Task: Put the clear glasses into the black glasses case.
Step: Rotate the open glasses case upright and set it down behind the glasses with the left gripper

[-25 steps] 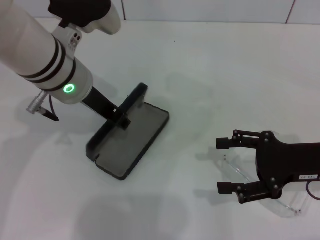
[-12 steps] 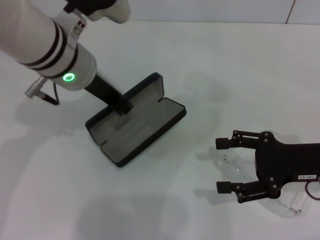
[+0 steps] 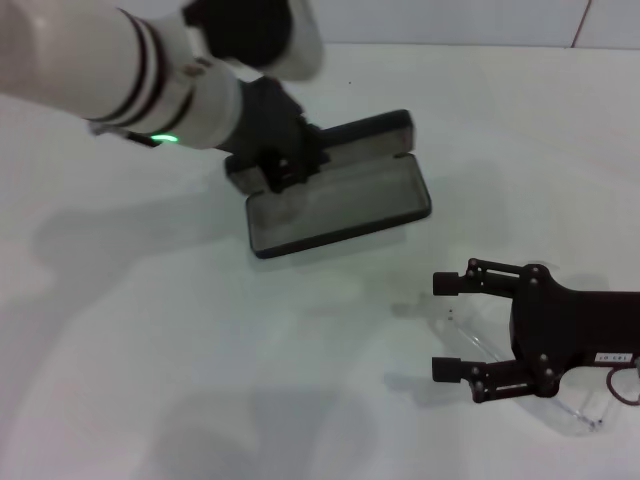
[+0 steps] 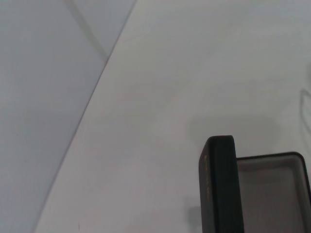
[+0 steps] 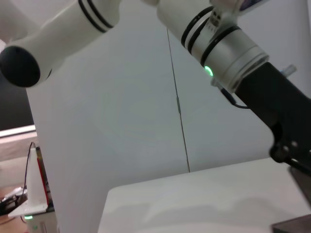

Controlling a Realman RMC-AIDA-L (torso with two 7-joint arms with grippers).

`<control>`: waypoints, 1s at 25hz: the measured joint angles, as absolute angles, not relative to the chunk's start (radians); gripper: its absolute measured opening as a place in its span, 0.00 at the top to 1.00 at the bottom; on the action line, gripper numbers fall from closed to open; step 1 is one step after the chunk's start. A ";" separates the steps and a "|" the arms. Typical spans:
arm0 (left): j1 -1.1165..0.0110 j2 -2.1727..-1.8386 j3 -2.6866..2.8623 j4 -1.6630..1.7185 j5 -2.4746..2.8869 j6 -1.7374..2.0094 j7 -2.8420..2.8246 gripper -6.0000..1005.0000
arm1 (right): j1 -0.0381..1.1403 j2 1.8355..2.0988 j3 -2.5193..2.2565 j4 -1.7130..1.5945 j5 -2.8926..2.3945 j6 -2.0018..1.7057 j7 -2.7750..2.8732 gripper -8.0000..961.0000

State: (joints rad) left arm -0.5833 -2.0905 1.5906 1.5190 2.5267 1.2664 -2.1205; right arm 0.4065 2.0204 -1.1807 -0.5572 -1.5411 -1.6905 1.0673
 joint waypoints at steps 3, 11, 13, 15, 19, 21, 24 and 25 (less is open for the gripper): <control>-0.591 -2.091 1.662 1.492 2.544 1.190 -2.057 0.80 | 0.406 2.021 -1.181 -0.539 -1.539 -1.692 1.066 0.09; -0.653 -2.091 1.761 1.375 2.570 1.065 -2.001 0.80 | 0.392 2.022 -1.181 -0.505 -1.515 -1.705 1.062 0.09; -0.665 -2.091 1.764 1.345 2.573 1.044 -2.000 0.80 | 0.386 2.022 -1.181 -0.505 -1.514 -1.708 1.058 0.09; -0.667 -2.091 1.770 1.330 2.575 1.019 -2.000 0.80 | 0.382 2.022 -1.180 -0.505 -1.513 -1.709 1.057 0.09; -0.666 -2.092 1.777 1.311 2.571 1.001 -1.990 0.80 | 0.379 2.022 -1.179 -0.505 -1.512 -1.709 1.057 0.09; -0.672 -2.092 1.778 1.287 2.580 0.989 -1.984 0.80 | 0.379 2.021 -1.179 -0.505 -1.512 -1.710 1.057 0.09; -0.676 -2.092 1.778 1.256 2.591 0.969 -1.982 0.80 | 0.381 2.021 -1.180 -0.505 -1.512 -1.710 1.057 0.09; -0.676 -2.092 1.778 1.253 2.585 0.968 -1.982 0.80 | 0.381 2.020 -1.179 -0.505 -1.512 -1.711 1.057 0.09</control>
State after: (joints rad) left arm -0.6757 -2.0923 1.7781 1.2530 2.5854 0.9682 -1.9820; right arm 0.3810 2.0201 -1.1795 -0.5046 -1.5122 -1.7105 1.0568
